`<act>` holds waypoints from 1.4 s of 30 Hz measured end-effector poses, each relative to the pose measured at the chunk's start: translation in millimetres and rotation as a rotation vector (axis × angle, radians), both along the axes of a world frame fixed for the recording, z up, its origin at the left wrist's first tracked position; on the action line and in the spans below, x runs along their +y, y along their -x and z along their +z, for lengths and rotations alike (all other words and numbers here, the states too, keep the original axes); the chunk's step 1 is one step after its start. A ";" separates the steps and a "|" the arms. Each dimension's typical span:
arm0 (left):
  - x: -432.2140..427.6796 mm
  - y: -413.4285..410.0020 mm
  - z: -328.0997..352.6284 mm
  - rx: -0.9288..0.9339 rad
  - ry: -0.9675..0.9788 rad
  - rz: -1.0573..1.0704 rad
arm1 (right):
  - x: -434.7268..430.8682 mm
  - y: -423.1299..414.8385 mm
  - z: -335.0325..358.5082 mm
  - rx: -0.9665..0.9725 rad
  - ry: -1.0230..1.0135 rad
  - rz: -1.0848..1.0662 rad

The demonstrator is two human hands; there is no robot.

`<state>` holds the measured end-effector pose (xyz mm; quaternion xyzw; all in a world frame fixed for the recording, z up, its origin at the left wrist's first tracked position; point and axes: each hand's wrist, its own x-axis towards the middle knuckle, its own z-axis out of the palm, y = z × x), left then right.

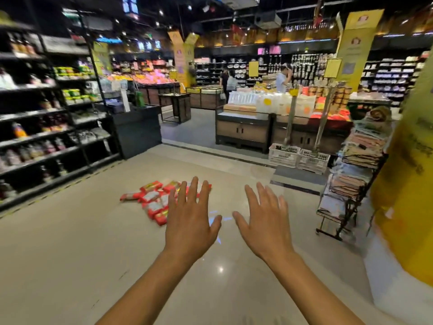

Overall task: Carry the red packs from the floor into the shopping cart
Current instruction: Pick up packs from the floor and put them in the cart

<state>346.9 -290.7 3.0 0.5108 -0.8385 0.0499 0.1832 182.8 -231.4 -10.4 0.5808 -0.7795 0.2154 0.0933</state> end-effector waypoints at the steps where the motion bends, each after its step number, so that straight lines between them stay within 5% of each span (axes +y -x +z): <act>1: -11.7 4.0 1.3 0.000 0.013 0.025 | -16.2 5.3 1.3 0.005 0.013 0.021; 20: -167.3 -19.8 -20.4 -0.077 0.074 0.523 | -255.3 -0.5 -14.4 -0.041 0.023 0.453; 42: -461.6 -136.9 -63.7 -0.028 -0.023 0.464 | -538.2 -102.3 -45.6 0.011 -0.148 0.419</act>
